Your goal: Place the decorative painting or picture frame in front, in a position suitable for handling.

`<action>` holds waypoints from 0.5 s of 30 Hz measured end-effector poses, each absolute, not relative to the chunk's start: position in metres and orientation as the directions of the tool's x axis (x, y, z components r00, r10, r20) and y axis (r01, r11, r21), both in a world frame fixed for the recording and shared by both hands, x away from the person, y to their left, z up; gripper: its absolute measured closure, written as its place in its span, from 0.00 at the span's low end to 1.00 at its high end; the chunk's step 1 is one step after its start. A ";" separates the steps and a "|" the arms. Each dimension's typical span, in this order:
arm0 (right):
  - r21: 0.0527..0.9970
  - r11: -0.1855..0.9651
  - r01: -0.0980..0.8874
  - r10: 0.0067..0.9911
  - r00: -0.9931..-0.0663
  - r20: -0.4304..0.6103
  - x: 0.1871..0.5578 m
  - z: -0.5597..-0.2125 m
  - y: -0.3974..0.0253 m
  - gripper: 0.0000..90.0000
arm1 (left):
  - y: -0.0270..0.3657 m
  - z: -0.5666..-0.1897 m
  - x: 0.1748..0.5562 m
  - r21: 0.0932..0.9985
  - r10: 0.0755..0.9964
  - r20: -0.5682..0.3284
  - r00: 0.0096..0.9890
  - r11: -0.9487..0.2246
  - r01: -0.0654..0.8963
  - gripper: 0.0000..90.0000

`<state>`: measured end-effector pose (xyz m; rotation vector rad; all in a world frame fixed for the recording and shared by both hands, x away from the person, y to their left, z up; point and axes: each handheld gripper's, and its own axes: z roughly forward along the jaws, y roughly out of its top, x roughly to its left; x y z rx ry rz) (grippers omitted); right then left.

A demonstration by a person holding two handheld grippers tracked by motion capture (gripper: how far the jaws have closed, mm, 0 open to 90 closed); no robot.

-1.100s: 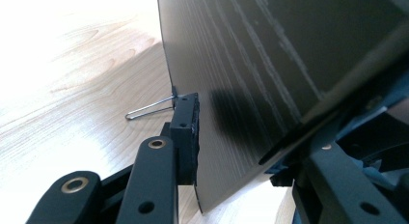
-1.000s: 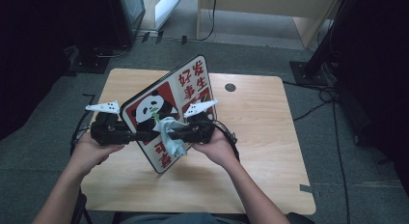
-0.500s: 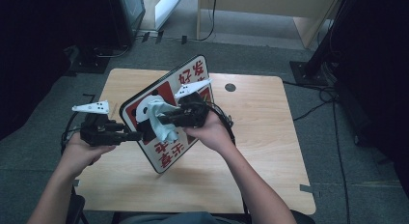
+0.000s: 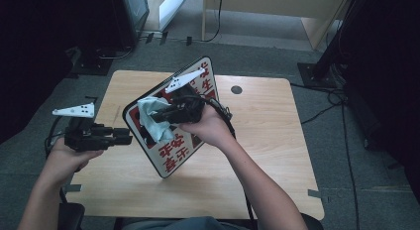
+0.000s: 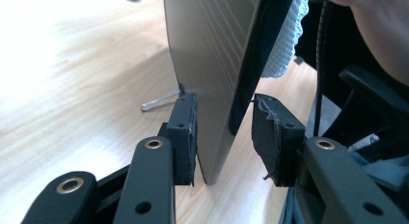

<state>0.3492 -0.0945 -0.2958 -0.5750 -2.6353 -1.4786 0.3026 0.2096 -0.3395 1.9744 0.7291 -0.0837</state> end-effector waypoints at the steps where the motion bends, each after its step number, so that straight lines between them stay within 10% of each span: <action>1: 0.813 0.466 0.349 0.286 -0.929 0.234 0.349 -0.294 -0.094 0.93 | 0.213 -0.339 0.303 0.788 0.464 -0.352 0.813 -0.321 0.525 0.70; 15: 0.831 0.452 0.323 0.263 -0.939 0.221 0.349 -0.272 -0.078 0.93 | 0.200 -0.343 0.318 0.796 0.490 -0.323 0.810 -0.323 0.513 0.87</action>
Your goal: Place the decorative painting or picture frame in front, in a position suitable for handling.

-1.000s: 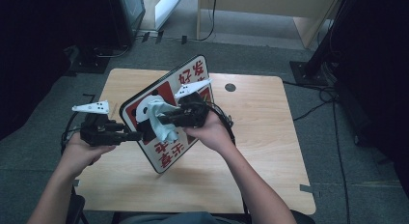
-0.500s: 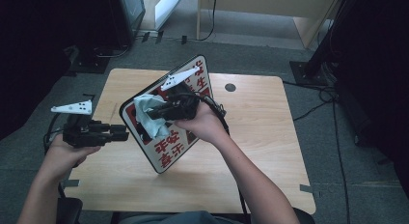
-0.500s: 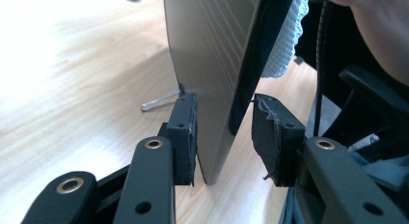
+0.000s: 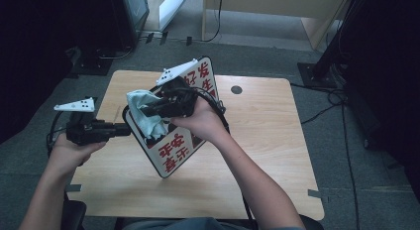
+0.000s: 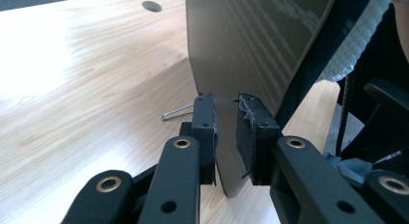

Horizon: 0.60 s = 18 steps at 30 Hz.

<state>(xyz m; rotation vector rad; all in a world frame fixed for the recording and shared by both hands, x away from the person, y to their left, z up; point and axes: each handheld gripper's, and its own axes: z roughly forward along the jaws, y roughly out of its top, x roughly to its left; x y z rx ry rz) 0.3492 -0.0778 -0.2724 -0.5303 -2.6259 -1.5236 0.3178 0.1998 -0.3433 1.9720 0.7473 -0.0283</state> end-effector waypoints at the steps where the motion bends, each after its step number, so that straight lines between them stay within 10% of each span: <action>1: 0.835 0.448 0.319 0.261 -0.940 0.219 0.349 -0.271 -0.077 0.93 | 0.198 -0.343 0.319 0.798 0.485 -0.328 0.811 -0.318 0.513 0.87; 18: 0.843 0.436 0.316 0.245 -0.943 0.227 0.348 -0.274 -0.068 0.93 | 0.189 -0.344 0.322 0.792 0.466 -0.339 0.817 -0.328 0.515 0.87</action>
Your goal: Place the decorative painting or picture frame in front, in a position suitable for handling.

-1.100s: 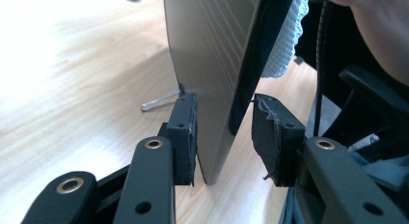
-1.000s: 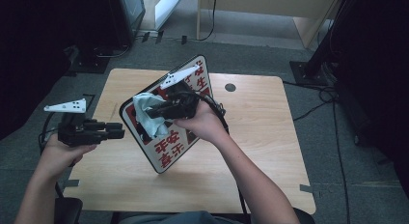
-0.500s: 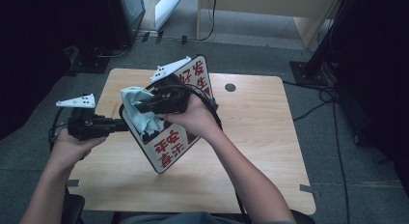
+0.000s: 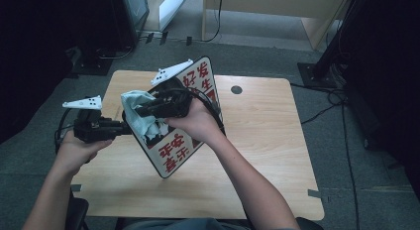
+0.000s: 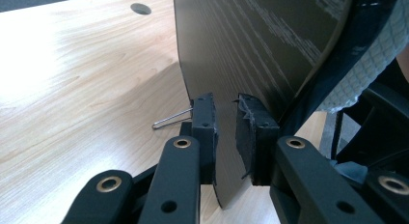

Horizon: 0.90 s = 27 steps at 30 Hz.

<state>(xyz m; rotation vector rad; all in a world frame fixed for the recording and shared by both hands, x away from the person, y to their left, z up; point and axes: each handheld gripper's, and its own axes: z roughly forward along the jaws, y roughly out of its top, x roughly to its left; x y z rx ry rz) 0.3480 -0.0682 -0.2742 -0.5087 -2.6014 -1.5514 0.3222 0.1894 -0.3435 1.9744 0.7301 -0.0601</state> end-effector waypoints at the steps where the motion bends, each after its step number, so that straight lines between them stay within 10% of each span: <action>1: 0.843 0.437 0.314 0.242 -0.944 0.225 0.348 -0.275 -0.068 0.93 | 0.189 -0.343 0.322 0.792 0.465 -0.336 0.819 -0.331 0.513 0.87; 27: 0.835 0.454 0.310 0.249 -0.944 0.216 0.337 -0.301 -0.073 0.93 | 0.185 -0.342 0.320 0.791 0.464 -0.339 0.818 -0.330 0.515 0.87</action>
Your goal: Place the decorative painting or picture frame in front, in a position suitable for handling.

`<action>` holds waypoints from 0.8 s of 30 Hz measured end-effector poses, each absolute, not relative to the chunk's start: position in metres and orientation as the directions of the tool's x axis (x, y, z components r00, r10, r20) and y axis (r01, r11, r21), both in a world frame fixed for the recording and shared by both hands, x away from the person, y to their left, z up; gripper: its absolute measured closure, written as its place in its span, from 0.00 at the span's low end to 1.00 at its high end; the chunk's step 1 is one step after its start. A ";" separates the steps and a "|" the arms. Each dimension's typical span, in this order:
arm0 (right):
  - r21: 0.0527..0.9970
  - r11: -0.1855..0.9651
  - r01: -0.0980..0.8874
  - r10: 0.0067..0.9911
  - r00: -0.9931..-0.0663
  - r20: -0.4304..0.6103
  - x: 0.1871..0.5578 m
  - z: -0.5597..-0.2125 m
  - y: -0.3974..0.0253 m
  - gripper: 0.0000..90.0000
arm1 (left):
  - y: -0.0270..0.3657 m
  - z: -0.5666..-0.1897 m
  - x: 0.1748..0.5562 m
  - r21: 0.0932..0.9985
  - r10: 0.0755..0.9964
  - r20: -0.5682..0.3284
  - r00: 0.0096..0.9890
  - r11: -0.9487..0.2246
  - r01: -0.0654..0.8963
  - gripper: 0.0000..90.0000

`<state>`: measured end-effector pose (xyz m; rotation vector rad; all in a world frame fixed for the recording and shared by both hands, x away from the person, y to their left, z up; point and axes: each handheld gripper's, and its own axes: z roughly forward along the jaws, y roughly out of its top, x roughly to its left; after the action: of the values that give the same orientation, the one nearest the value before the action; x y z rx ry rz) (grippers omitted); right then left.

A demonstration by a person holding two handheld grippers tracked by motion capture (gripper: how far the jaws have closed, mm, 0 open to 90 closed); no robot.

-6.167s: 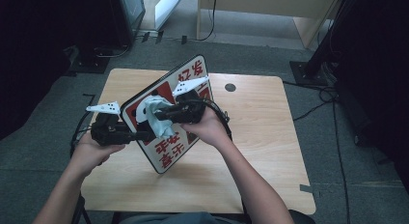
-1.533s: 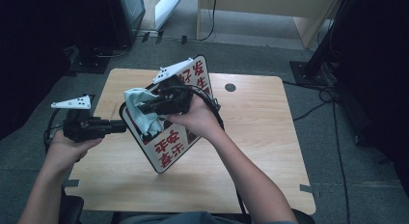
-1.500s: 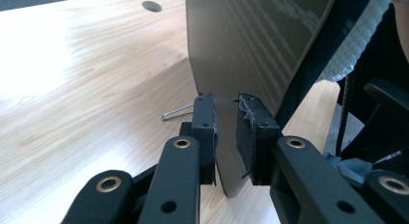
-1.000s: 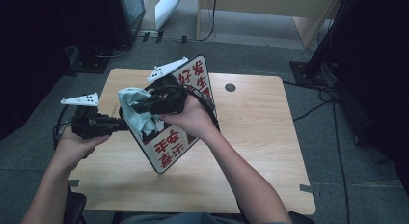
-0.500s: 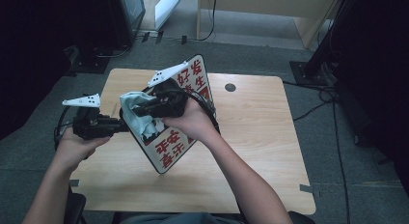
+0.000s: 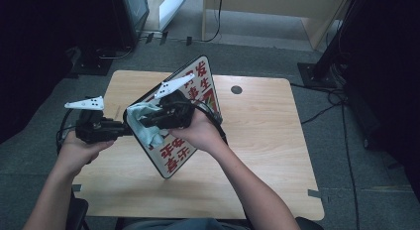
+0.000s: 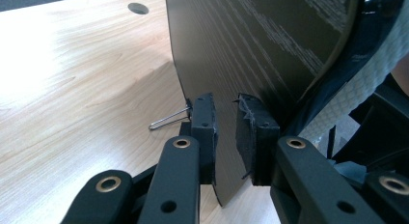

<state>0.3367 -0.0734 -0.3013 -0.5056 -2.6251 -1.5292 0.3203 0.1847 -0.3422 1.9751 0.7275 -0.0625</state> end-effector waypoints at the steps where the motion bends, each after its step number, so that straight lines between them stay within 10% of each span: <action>1: 0.833 0.456 0.312 0.249 -0.944 0.217 0.336 -0.302 -0.074 0.93 | 0.185 -0.342 0.320 0.792 0.464 -0.339 0.818 -0.329 0.515 0.87; 24: 0.834 0.441 0.330 0.245 -0.939 0.242 0.330 -0.347 -0.084 0.93 | 0.186 -0.343 0.321 0.787 0.476 -0.354 0.805 -0.314 0.531 0.87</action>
<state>0.3303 -0.0844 -0.3471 -0.5195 -2.5938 -1.5317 0.3212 0.1856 -0.3426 1.9623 0.7526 -0.0679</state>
